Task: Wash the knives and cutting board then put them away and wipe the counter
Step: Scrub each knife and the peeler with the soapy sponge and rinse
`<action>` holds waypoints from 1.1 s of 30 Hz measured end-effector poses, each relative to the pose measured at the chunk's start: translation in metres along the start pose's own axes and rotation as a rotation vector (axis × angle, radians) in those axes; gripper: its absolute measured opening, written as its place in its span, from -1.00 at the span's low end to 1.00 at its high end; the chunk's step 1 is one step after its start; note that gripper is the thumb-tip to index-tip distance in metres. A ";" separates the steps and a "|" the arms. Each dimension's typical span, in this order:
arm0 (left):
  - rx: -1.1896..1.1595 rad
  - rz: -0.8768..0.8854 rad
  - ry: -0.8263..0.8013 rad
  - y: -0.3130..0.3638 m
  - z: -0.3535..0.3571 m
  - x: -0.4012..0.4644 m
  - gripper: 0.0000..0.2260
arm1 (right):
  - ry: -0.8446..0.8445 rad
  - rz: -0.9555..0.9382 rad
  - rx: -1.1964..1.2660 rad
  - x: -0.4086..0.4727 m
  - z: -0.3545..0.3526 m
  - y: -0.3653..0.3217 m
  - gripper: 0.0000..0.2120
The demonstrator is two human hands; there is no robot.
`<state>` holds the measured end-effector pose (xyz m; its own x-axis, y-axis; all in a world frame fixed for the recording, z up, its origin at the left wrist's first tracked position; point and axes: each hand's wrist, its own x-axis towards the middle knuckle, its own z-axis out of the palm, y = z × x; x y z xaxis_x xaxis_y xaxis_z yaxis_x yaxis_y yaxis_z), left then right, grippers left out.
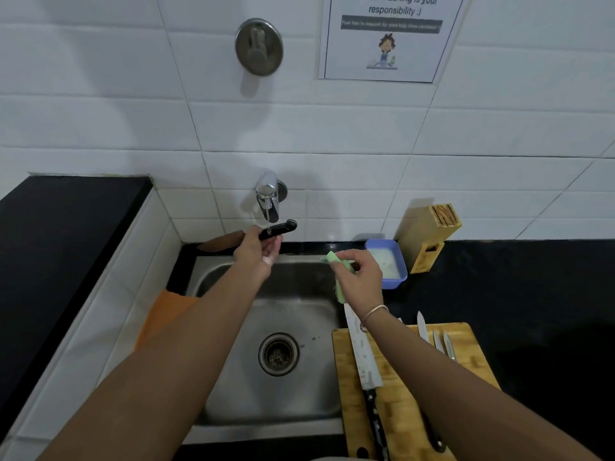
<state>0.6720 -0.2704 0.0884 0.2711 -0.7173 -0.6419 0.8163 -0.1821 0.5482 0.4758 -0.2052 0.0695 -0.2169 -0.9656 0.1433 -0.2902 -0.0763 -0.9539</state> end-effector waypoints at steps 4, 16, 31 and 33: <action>-0.067 -0.045 -0.058 -0.006 0.004 -0.012 -0.84 | -0.007 0.010 -0.005 -0.004 -0.002 0.001 -0.94; -0.039 -0.094 -0.165 0.008 -0.023 -0.036 -0.89 | -0.059 0.038 0.016 -0.012 -0.004 -0.007 -0.87; 1.034 -0.429 -0.386 -0.032 -0.096 -0.093 -0.82 | -0.173 0.023 0.058 -0.043 -0.010 -0.003 -0.95; 1.199 -0.384 -0.412 -0.033 -0.100 -0.103 -0.78 | -0.196 -0.018 0.022 -0.049 -0.007 -0.004 -0.85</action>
<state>0.6681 -0.1238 0.0829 -0.2214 -0.5989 -0.7696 -0.2055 -0.7428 0.6371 0.4810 -0.1557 0.0682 -0.0254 -0.9938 0.1085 -0.2711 -0.0976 -0.9576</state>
